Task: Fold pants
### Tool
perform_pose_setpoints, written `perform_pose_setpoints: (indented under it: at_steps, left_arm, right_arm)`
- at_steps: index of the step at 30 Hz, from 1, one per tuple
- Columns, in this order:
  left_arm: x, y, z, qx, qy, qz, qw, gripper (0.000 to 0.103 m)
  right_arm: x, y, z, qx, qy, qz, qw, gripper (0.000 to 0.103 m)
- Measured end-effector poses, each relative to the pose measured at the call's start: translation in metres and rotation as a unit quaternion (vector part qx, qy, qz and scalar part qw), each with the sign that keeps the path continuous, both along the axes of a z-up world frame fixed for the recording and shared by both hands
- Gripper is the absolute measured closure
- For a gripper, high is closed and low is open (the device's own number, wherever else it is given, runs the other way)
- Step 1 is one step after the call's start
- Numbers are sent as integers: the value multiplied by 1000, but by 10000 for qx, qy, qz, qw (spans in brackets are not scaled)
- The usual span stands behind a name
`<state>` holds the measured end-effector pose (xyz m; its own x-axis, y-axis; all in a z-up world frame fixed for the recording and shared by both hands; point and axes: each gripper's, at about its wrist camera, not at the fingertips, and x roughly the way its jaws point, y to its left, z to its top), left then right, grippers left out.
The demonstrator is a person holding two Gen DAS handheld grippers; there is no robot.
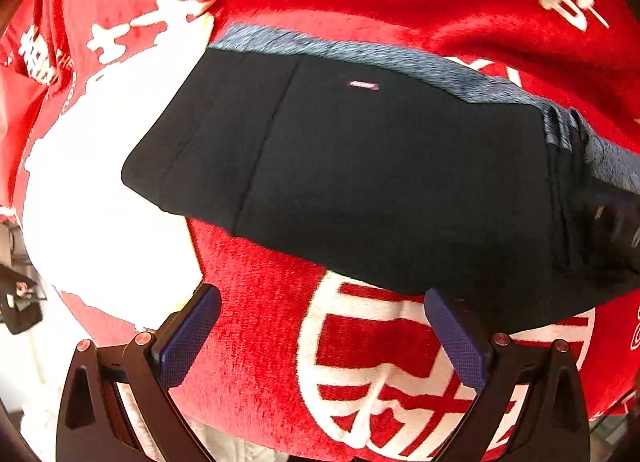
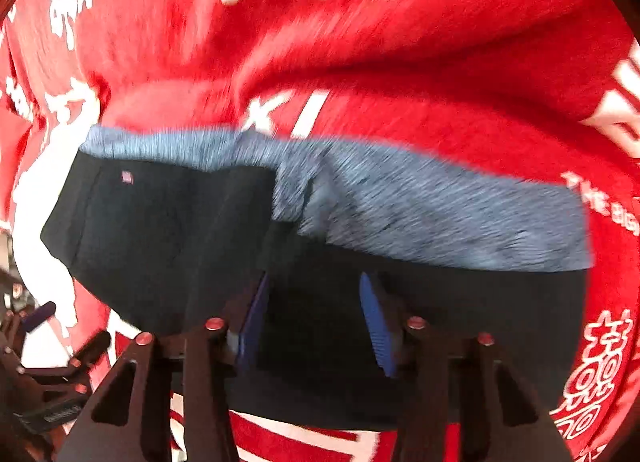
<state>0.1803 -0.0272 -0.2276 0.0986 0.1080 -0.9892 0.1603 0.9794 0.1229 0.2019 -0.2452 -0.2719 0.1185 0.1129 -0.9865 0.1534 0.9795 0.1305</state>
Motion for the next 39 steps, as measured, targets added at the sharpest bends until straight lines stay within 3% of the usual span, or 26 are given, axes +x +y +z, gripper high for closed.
perform_pose_setpoints:
  at_steps: [2, 6, 18, 39]
  left_arm:
    - [0, 9, 0, -50, 0, 65, 10000, 1]
    - [-2, 21, 2, -40, 2, 158, 9999, 1]
    - [5, 27, 2, -27, -1, 216, 9998, 1]
    - [24, 46, -1, -255, -30, 254, 9993, 1]
  right_arm:
    - [-11, 23, 3, -465, -131, 450, 9978, 52]
    - [-30, 43, 13, -657, -136, 758, 9949, 49]
    - [-45, 46, 24, -542, 86, 662, 9963, 33]
    - [-34, 62, 27, -378, 84, 592, 9975, 28]
